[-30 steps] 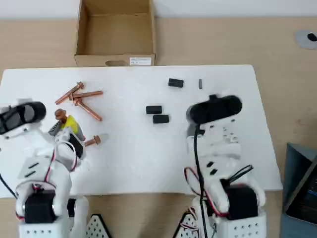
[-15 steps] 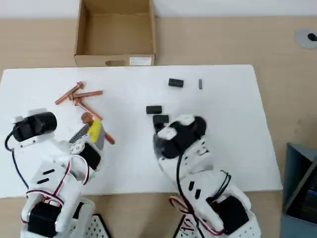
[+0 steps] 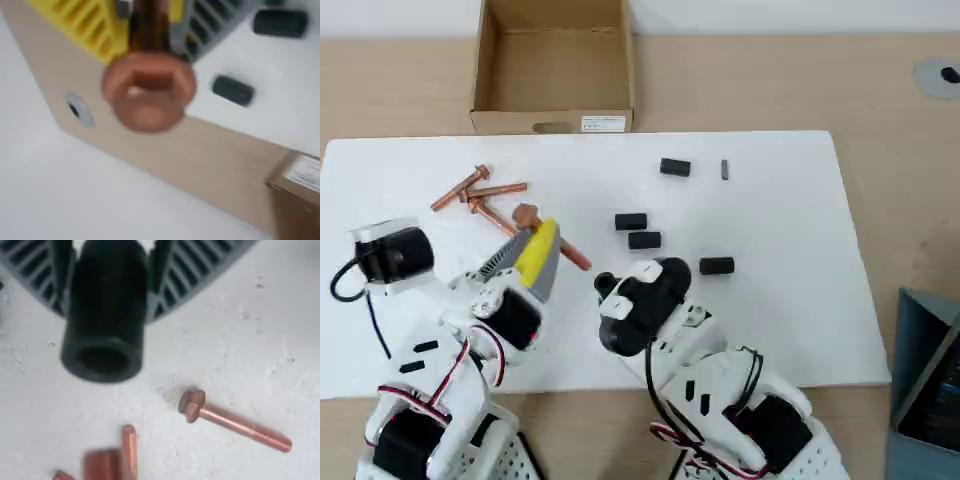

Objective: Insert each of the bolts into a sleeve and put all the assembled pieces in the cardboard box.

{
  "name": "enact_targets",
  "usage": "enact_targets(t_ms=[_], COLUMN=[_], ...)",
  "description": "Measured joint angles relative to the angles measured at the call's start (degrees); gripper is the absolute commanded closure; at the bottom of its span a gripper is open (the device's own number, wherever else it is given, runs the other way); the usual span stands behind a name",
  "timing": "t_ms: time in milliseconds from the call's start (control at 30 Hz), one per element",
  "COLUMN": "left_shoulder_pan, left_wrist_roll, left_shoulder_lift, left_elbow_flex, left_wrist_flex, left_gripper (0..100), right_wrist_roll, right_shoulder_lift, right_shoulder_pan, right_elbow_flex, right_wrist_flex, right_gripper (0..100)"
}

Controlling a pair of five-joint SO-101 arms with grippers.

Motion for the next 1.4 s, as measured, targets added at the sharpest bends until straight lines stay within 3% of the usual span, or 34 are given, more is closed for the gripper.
enact_targets(t_ms=[333, 1133, 1400], left_shoulder_pan=[5.27, 6.33, 12.04], left_wrist_roll=[-2.73, -5.98, -6.68], left_shoulder_lift=[0.0, -0.53, -0.7], left_elbow_flex=[0.0, 5.45, 6.07], left_wrist_flex=[0.0, -0.62, 3.34], left_gripper=[99, 99, 99], right_wrist_roll=[3.08, 3.52, 3.43], right_shoulder_lift=[0.0, 0.0, 0.09], right_shoulder_pan=[-0.09, -0.09, 0.0], right_elbow_flex=[0.0, 0.18, 0.09], right_wrist_flex=[-0.09, -1.49, -1.49], right_gripper=[98.9, 98.9, 98.9])
